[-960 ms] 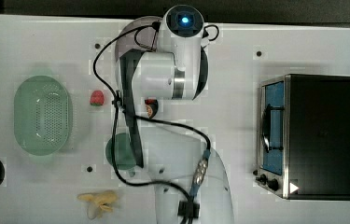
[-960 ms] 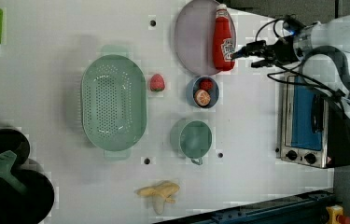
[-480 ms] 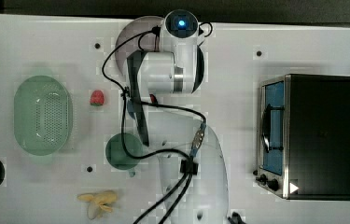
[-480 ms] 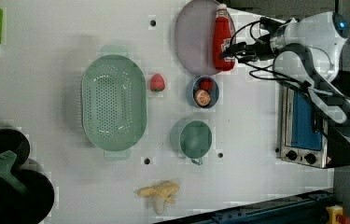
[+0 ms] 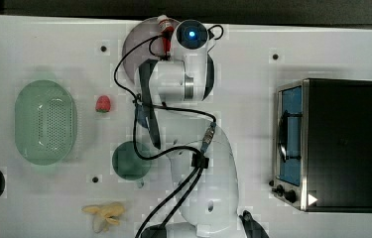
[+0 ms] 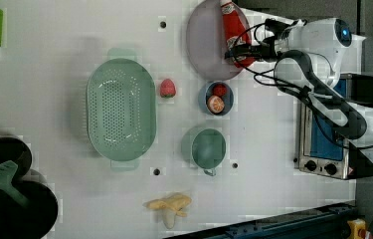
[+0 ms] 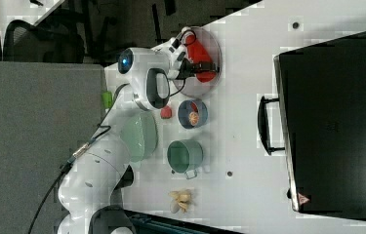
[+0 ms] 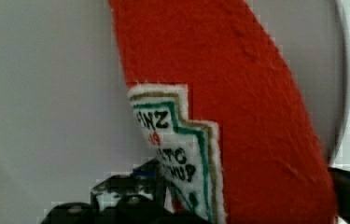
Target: Pick ketchup from plate and place it on table.
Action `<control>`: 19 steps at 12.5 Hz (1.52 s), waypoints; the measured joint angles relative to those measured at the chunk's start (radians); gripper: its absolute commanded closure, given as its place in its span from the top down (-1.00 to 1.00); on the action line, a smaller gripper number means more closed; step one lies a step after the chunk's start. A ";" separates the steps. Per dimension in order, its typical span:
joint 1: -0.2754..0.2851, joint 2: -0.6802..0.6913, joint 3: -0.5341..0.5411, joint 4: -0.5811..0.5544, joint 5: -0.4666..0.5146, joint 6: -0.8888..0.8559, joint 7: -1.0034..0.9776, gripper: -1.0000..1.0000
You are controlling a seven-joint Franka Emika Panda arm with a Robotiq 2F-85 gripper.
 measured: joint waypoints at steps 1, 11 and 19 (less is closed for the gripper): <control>0.003 0.000 0.001 0.004 -0.003 0.005 0.000 1.00; 0.030 -0.002 -0.003 0.024 -0.007 0.026 0.001 0.19; 0.020 -0.316 0.005 0.021 0.125 -0.389 0.006 0.19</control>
